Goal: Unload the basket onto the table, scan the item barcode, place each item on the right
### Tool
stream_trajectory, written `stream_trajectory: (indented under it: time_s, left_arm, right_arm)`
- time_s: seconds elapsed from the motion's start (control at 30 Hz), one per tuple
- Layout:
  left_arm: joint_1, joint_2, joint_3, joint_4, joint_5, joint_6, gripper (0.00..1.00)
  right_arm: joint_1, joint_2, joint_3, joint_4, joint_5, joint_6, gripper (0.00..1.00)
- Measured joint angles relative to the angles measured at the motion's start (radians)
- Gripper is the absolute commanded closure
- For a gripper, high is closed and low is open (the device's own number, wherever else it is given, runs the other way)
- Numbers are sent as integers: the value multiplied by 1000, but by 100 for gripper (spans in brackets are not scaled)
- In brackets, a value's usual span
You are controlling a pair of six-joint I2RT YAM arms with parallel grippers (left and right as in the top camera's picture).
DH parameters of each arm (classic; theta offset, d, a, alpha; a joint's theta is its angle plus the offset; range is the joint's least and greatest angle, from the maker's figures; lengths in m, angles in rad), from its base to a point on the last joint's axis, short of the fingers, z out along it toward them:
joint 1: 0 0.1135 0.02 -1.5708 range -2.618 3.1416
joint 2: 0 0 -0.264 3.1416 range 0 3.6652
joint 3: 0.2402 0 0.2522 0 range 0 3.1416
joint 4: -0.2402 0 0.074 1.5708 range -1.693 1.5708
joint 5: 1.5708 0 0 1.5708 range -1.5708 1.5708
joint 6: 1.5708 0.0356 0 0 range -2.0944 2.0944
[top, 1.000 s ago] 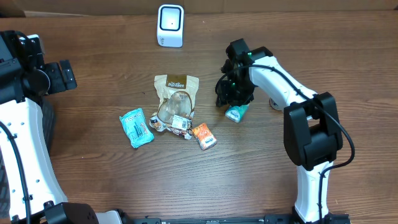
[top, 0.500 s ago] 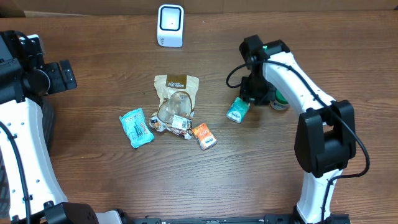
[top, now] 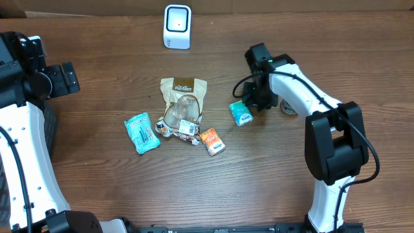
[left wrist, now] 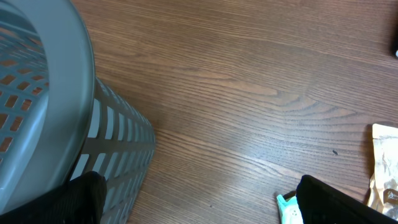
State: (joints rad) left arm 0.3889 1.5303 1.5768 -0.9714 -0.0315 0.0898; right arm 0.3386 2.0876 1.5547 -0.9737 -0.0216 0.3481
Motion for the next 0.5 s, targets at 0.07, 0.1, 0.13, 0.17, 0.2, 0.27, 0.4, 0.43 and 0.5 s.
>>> stream_trajectory:
  time_s: [0.07, 0.1, 0.13, 0.17, 0.2, 0.27, 0.4, 0.43, 0.5]
  left_arm:
    - [0, 0, 0, 0, 0, 0, 0]
    - [0, 0, 0, 0, 0, 0, 0]
    - [0, 0, 0, 0, 0, 0, 0]
    - [0, 0, 0, 0, 0, 0, 0]
    - [0, 0, 0, 0, 0, 0, 0]
    - [0, 0, 0, 0, 0, 0, 0]
    - [0, 0, 0, 0, 0, 0, 0]
    - [0, 0, 0, 0, 0, 0, 0]
    - [0, 0, 0, 0, 0, 0, 0]
  right_arm:
    - [19, 0, 0, 29, -25, -21, 68]
    - [27, 0, 0, 37, -31, -28, 68]
    - [36, 0, 0, 42, -42, -35, 68]
    - [41, 0, 0, 44, -48, -40, 68]
    - [44, 0, 0, 42, -54, -45, 68]
    - [40, 0, 8, 21, -61, -62, 65]
    - [13, 1, 80, -81, -88, -137, 59]
    - [5, 1, 107, -109, -93, -164, 57]
    - [-13, 0, 156, -148, -103, -223, 56]
